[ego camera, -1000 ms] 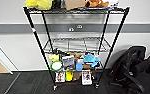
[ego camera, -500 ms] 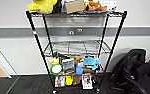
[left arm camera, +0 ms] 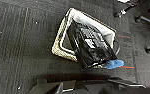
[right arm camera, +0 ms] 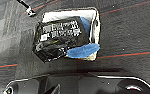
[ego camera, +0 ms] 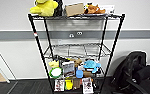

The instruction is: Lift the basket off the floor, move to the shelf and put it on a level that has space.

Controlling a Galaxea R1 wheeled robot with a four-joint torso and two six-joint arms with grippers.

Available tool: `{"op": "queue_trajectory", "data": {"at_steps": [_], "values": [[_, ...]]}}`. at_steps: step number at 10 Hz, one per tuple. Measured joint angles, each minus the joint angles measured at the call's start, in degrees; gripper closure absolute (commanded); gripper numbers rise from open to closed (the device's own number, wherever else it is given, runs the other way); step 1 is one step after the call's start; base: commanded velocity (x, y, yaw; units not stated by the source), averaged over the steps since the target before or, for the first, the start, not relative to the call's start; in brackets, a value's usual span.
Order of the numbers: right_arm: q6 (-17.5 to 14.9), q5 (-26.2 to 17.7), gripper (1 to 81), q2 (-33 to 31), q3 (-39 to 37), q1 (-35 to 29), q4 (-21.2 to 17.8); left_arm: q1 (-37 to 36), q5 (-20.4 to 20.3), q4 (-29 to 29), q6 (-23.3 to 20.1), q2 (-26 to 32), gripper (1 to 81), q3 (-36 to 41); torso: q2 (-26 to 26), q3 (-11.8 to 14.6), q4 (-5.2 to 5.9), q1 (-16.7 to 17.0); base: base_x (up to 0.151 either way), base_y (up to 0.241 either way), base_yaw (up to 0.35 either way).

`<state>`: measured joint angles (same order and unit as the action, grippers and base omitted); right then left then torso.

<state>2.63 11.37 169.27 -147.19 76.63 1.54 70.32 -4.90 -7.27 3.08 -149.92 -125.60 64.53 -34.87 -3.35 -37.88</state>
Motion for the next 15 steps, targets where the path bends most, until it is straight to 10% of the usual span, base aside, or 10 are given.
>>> {"op": "queue_trajectory", "data": {"at_steps": [8, 15], "values": [[-0.02, -0.41, 1.0, -5.18, 9.95, -1.72, 0.2, -6.73, 6.35, 1.32, 0.0, 0.56, 1.0, 1.38, 14.71, -10.84, 0.0, -9.33, 0.0, 0.0, 0.0], [0.0, -3.44, 1.0, -9.31, 16.51, -4.86, 0.0, -11.45, 10.11, 1.23, 0.0, -1.79, 1.0, -0.32, 27.43, -12.77, 0.0, -17.31, 0.0, 0.0, 0.0]]}}
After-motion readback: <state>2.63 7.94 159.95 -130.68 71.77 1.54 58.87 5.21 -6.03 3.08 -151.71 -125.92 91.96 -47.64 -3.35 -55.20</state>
